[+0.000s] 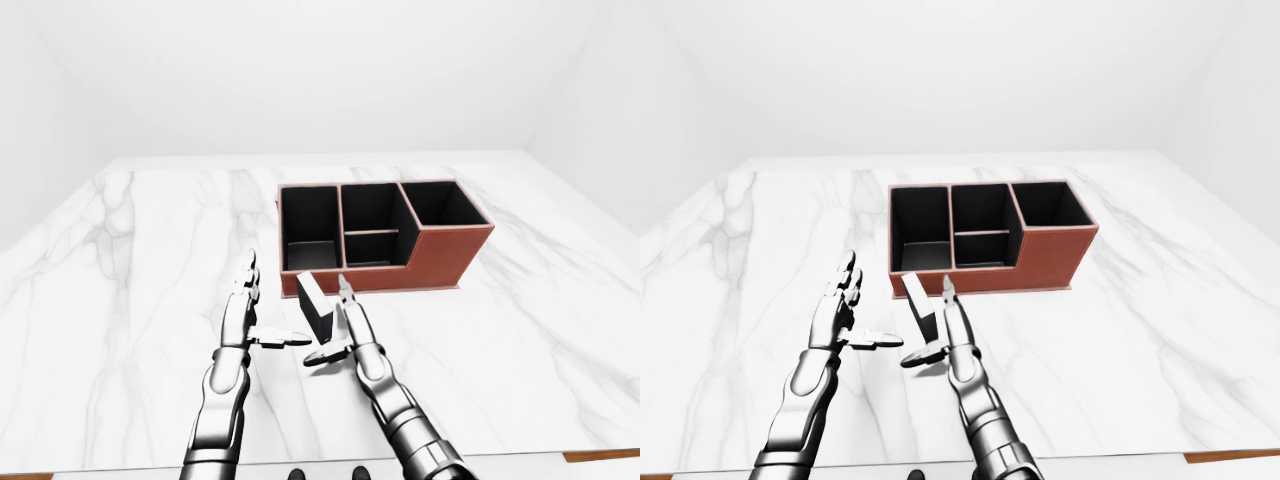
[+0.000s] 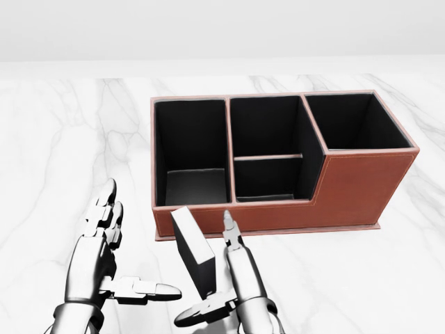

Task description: Pick up the book and place it in the right compartment of the caddy.

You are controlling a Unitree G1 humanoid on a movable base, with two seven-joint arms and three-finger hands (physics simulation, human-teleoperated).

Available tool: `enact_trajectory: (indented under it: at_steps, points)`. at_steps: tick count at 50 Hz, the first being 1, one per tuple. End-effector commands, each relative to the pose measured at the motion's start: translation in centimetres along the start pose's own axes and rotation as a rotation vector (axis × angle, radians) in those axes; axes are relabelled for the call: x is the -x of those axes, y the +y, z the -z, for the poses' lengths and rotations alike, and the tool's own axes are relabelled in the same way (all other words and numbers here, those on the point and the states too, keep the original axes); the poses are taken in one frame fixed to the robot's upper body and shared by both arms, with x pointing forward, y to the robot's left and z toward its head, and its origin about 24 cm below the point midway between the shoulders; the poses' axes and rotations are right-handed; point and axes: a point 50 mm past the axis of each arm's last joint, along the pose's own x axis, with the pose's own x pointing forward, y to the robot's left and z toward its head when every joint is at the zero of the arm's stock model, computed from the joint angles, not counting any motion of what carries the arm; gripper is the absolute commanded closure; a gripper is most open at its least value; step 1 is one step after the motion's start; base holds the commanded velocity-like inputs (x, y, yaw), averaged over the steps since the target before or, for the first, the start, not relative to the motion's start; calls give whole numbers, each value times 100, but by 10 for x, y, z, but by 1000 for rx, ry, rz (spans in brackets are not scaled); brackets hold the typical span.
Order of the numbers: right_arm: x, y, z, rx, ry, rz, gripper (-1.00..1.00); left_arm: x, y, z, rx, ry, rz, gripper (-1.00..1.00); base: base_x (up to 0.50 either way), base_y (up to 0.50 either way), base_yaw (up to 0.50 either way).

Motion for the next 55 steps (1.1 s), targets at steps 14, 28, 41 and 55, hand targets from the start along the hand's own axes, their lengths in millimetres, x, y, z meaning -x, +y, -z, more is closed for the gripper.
enact_trajectory:
  at_steps: [14, 28, 41, 55]
  points:
    - [-8, 13, -10, 26, -11, -30, -100, 0, 0, 0, 14, -1, 4, -100, 0, 0, 0]
    - [-6, 19, -6, 25, 8, -41, 100, 0, 1, 1, 17, 4, 5, -100, 0, 0, 0]
    - [3, 9, -33, -28, -137, -18, 100, -1, 1, 2, 18, 9, 6, -100, 0, 0, 0]
    - [26, -43, -97, -109, -364, 97, 100, 0, 0, -1, 15, -5, 6, -100, 0, 0, 0]
